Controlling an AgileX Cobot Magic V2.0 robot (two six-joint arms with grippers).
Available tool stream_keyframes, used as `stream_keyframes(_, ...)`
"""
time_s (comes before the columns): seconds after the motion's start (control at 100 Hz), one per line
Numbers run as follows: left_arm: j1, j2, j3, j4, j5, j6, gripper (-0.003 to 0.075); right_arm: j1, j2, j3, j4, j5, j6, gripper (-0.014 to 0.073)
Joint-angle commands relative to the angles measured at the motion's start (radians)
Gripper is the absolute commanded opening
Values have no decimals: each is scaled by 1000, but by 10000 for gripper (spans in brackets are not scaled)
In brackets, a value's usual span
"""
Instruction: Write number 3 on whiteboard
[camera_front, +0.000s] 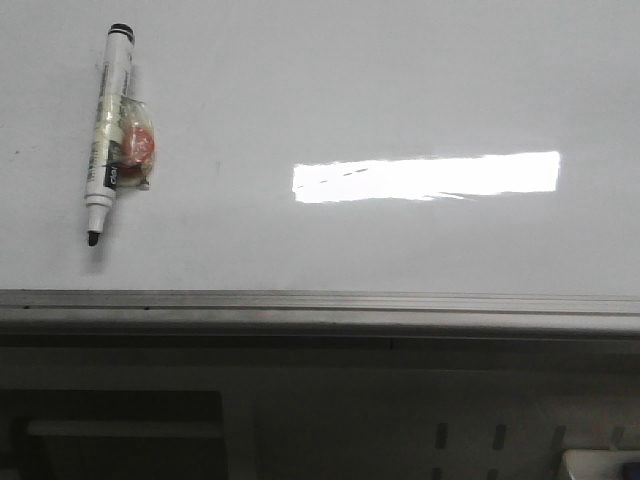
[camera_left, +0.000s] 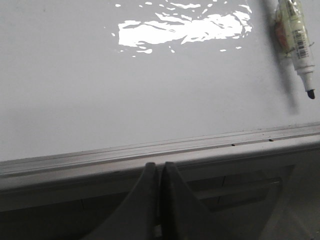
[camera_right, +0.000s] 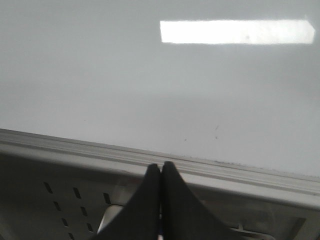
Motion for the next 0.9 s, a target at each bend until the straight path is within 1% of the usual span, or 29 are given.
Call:
stream_keyframes(0.0,3,-24,34,-8,-45,-10,-20,-4,-6,23,-16,-16,-4,-64)
stream_keyframes(0.89,3,-24,34,0,-49,-10,-20,-4,-6,23,-28,-26,-4,-64)
